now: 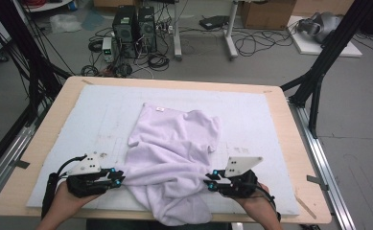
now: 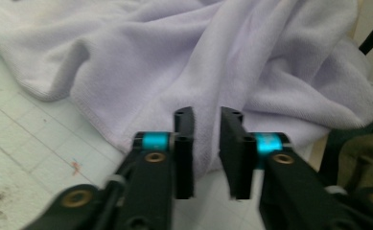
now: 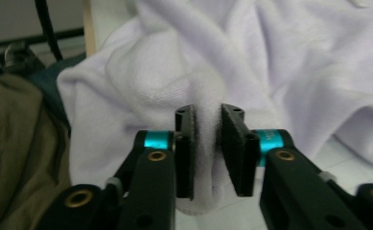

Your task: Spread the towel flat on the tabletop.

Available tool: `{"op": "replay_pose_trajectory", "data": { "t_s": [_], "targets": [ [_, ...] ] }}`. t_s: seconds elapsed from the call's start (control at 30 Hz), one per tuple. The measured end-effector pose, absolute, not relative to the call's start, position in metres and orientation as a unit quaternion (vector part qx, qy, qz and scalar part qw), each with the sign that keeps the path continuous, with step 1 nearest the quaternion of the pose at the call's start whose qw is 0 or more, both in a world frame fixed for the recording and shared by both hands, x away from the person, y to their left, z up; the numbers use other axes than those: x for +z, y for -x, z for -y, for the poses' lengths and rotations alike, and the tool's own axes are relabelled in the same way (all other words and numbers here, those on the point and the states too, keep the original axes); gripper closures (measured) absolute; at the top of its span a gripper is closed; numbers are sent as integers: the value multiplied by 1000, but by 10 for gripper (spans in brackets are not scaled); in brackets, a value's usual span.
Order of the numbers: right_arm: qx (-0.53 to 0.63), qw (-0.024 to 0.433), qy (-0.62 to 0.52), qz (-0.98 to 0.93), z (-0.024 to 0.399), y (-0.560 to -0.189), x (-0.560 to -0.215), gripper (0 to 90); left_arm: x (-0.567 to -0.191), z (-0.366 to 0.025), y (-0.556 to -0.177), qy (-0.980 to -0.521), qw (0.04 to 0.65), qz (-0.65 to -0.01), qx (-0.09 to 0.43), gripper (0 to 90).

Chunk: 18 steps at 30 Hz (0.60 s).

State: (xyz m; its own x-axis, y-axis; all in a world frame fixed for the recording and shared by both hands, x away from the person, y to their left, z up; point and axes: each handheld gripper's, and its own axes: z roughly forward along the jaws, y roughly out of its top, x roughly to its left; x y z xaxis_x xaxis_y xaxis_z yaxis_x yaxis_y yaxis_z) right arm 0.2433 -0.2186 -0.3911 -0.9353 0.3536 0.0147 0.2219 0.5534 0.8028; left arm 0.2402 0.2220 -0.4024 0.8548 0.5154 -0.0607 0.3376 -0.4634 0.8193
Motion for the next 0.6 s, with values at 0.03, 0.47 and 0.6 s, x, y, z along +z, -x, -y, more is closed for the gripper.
{"op": "replay_pose_trajectory", "data": {
  "t_s": [0.03,0.47,0.6],
  "targets": [
    [451,73,-168,-874,221,-247,-390,730,-402,-222,-243,-848,454,-255,99,712],
    [432,88,-198,-875,207,-310,-407,726,-414,-215,-302,-851,429,-286,104,862],
    [406,71,-197,-889,198,-315,-424,697,-423,-208,-315,-854,423,-285,100,860]
  ]
}}
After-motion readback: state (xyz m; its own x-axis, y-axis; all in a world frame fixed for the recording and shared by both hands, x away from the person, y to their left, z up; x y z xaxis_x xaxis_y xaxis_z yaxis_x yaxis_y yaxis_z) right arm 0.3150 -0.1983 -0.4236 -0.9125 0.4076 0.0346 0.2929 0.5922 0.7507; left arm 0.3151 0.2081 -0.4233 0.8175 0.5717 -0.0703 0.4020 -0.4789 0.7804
